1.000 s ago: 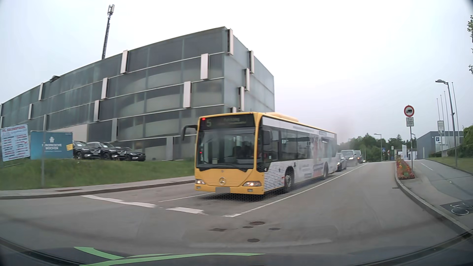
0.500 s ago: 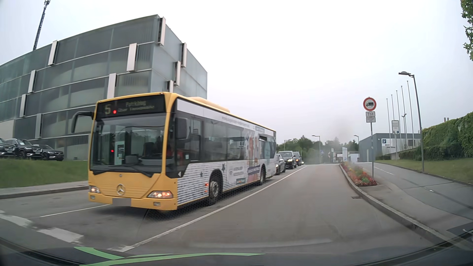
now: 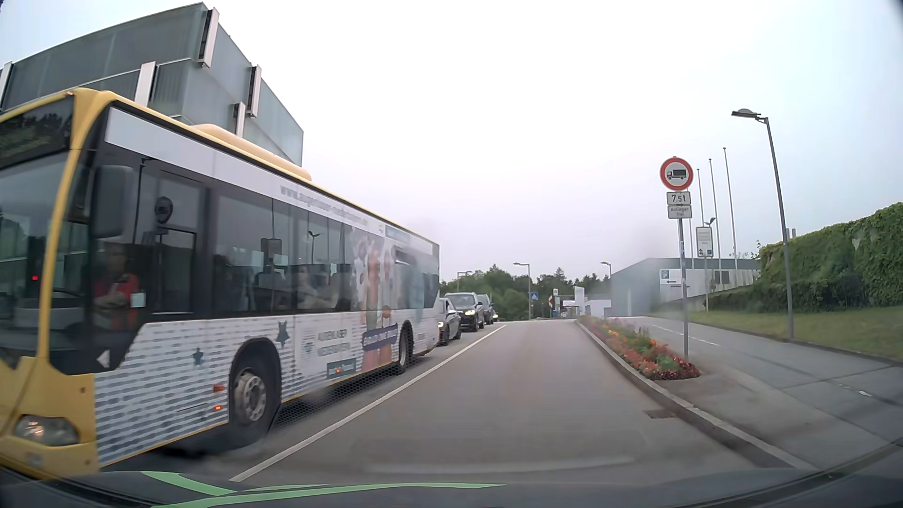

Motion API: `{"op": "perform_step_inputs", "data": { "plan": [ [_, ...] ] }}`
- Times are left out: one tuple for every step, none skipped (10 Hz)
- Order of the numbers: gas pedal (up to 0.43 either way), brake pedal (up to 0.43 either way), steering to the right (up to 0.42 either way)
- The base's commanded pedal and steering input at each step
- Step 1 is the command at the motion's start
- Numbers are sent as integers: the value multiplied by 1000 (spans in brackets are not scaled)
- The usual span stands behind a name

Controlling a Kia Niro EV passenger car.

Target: Follow the waypoints while adhering to traffic rules and regulations

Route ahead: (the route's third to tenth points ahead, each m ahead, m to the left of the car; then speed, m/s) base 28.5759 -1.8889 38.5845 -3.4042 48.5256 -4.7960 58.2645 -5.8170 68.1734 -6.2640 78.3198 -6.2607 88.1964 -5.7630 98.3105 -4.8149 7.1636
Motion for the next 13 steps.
{"op": "perform_step_inputs", "data": {
  "plan": [
    [311, 0, 122],
    [311, 0, 103],
    [311, 0, 91],
    [311, 0, 85],
    [311, 0, 74],
    [311, 0, 59],
    [311, 0, 50],
    [311, 0, 45],
    [311, 0, 42],
    [311, 0, 39],
    [311, 0, 34],
    [311, 0, 27],
    [311, 0, 18]
  ]
}}
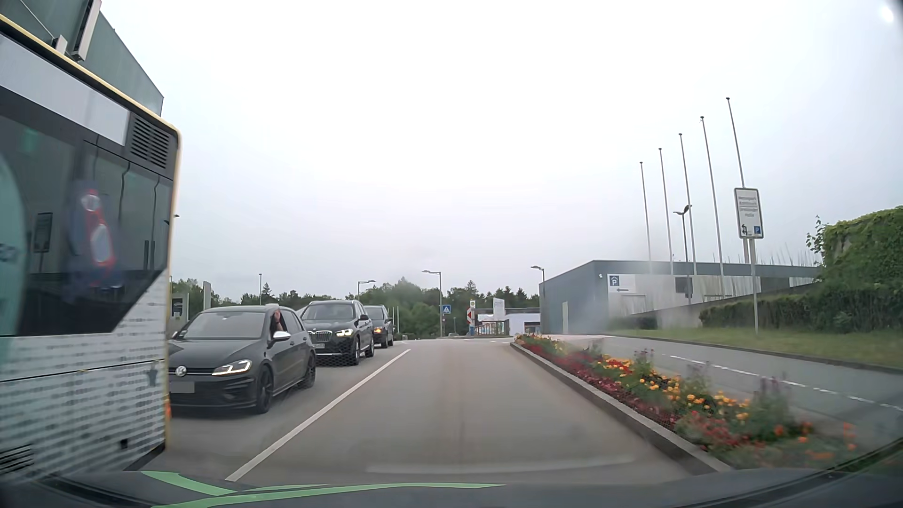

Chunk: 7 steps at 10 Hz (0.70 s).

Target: Follow the waypoints while adhering to traffic rules and regulations

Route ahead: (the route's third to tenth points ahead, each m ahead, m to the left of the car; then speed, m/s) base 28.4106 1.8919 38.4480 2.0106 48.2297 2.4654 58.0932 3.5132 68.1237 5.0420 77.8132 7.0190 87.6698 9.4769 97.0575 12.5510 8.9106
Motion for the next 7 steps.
{"op": "perform_step_inputs", "data": {
  "plan": [
    [311, 0, 12],
    [299, 0, 8],
    [299, 0, 5],
    [260, 0, 5],
    [240, 0, 4],
    [220, 0, 3],
    [177, 0, 2]
  ]
}}
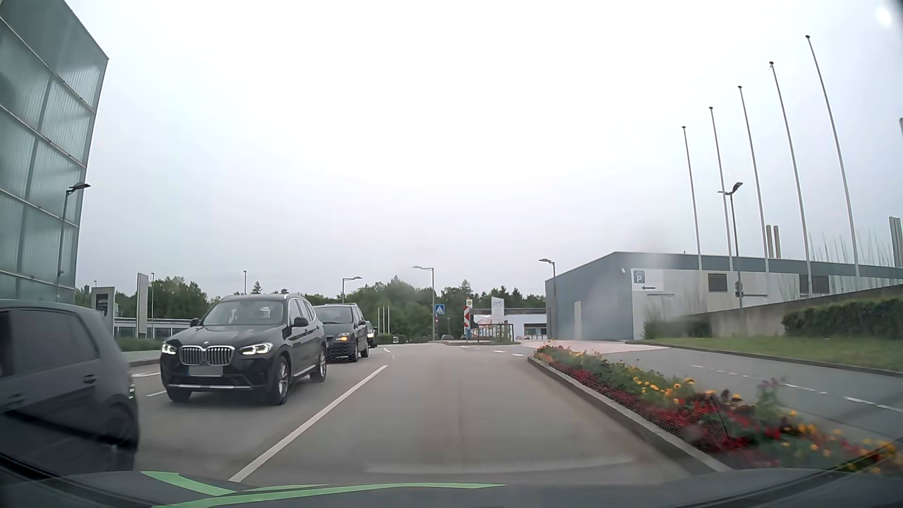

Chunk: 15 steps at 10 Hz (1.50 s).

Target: Follow the waypoints while adhering to traffic rules and regulations

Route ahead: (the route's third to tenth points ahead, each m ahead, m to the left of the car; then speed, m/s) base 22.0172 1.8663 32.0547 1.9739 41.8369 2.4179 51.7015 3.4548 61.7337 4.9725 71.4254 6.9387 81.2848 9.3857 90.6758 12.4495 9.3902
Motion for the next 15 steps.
{"op": "perform_step_inputs", "data": {
  "plan": [
    [177, 0, 1],
    [169, 0, -4],
    [169, 0, -7],
    [169, 0, -8],
    [169, 0, -10],
    [157, 0, -14],
    [157, 0, -17],
    [157, 0, -21],
    [150, 0, -24],
    [138, 0, -26],
    [138, 0, -29],
    [138, 0, -31],
    [138, 0, -32],
    [138, 0, -33],
    [138, 0, -32]
  ]
}}
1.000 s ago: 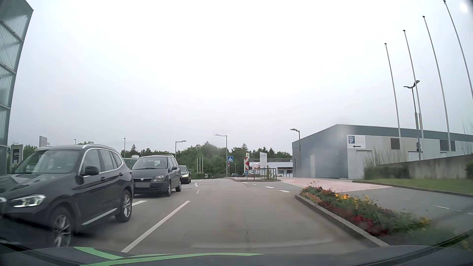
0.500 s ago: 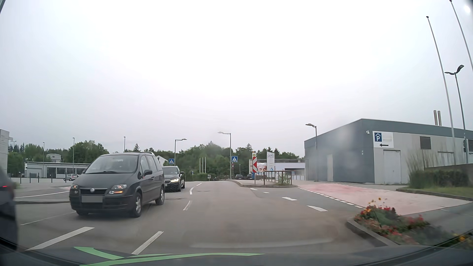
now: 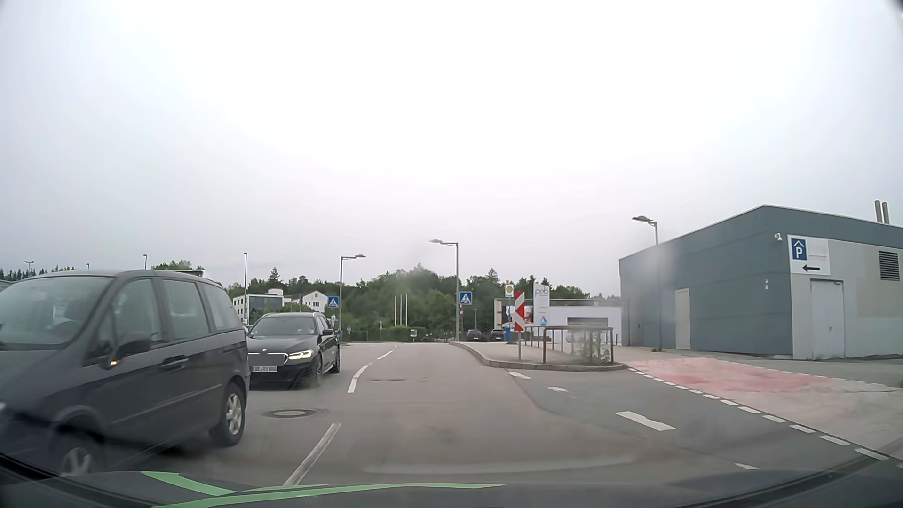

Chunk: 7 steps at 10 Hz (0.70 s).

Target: Follow the waypoints while adhering to traffic rules and regulations

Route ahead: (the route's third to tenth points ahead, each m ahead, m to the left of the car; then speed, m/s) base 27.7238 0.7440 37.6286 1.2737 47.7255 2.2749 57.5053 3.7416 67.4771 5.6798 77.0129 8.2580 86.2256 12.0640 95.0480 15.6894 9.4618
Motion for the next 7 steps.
{"op": "perform_step_inputs", "data": {
  "plan": [
    [138, 0, -32],
    [118, 0, -33],
    [118, 0, -32],
    [118, 0, -31],
    [118, 0, -31],
    [118, 0, -27],
    [118, 0, -23]
  ]
}}
